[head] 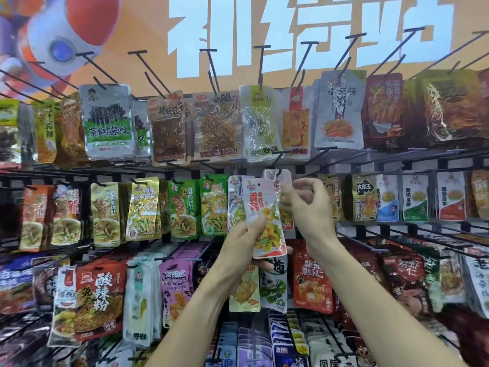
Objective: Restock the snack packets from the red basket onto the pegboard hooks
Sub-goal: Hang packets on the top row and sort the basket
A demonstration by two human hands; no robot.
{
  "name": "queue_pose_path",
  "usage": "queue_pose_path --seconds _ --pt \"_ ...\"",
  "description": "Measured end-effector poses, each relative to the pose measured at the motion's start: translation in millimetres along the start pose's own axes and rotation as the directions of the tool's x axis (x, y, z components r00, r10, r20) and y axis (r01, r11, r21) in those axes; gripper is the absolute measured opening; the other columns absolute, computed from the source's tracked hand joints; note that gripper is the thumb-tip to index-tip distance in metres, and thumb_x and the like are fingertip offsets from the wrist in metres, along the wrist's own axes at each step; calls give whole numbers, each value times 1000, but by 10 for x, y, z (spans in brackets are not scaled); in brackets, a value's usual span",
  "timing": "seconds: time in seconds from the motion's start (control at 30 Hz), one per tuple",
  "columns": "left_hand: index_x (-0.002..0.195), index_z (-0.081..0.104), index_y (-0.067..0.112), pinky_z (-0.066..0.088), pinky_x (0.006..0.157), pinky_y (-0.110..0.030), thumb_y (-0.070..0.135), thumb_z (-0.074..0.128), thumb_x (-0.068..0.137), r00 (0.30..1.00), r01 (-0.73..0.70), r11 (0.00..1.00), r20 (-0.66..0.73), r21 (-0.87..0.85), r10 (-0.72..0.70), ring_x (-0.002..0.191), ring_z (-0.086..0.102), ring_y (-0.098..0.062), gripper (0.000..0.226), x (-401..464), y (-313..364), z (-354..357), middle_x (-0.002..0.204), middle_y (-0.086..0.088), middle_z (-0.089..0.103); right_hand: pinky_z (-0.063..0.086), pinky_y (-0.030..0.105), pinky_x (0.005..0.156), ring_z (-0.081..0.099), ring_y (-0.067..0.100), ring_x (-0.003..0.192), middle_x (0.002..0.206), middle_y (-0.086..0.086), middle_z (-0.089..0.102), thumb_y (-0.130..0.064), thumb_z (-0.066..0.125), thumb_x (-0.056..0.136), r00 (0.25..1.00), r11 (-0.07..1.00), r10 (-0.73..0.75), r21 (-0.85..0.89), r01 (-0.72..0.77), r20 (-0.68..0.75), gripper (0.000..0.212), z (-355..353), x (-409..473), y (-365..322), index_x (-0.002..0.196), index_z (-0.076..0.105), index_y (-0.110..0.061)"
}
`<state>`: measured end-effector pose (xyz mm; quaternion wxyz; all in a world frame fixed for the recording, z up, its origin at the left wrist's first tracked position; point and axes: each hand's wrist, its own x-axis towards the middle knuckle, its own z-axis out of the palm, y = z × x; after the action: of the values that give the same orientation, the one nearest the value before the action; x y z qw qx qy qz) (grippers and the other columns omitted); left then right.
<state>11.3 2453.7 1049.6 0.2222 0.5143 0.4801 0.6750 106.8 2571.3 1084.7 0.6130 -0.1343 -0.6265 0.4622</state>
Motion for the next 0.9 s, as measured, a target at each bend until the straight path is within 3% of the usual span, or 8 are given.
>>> queue_pose_path --seconds 0.1,0.2,0.3,0.4,0.53,0.63,0.8,0.9 --pt "116 72 13 61 56 -27 35 50 110 1000 -14 998 26 61 13 82 78 -19 32 61 -13 86 94 -3 81 60 27 71 76 13 89 97 5 76 -14 82 88 997 992 25 118 -34 76 33 -25 -105 -3 111 59 -16" --pt "108 76 19 61 65 -24 39 68 100 985 -118 963 -95 243 145 85 77 -14 23 172 19 125 93 3 81 65 41 78 76 22 93 97 5 77 -1 78 89 999 991 27 129 -31 33 27 -34 1 -30 107 68 -18" --pt "135 58 33 60 73 -17 43 79 93 897 -254 860 -224 442 380 89 72 5 48 305 136 97 104 15 72 64 49 81 76 21 92 100 3 77 0 72 93 1000 994 4 108 -7 24 30 -60 134 -65 109 73 -26" --pt "149 47 40 60 74 -19 31 74 99 853 -350 725 -117 594 508 87 69 4 57 465 262 90 111 20 63 64 48 79 75 16 90 101 -3 75 -2 70 95 1000 1000 -17 3 17 1 36 -42 251 -50 114 74 -32" --pt "152 51 32 61 84 -31 29 71 100 851 -309 606 -70 733 520 88 66 -4 56 666 299 86 118 10 55 62 52 71 68 16 79 99 -5 70 -6 70 94 1000 997 -3 -72 1 -18 37 -14 328 -22 117 74 -35" --pt "154 52 27 60 89 -40 26 72 99 860 -301 602 -62 739 507 88 66 -13 58 741 284 73 115 7 52 61 37 73 66 14 86 100 -8 68 -4 70 94 1000 998 -22 -66 21 -14 38 -19 343 -46 120 74 -31" --pt "157 49 23 53 88 -26 23 69 101 861 -301 546 -23 782 508 81 60 -7 59 794 300 88 117 5 47 53 37 62 64 19 74 93 2 71 3 66 92 1000 997 -22 -78 22 -8 41 -35 377 -57 111 73 -33" --pt "158 48 21 51 96 -31 22 67 102 854 -304 489 6 817 520 87 53 -9 59 806 305 104 119 2 45 52 38 59 61 18 67 84 2 70 4 66 91 1000 996 -28 -89 28 0 41 -50 384 -55 109 74 -31"
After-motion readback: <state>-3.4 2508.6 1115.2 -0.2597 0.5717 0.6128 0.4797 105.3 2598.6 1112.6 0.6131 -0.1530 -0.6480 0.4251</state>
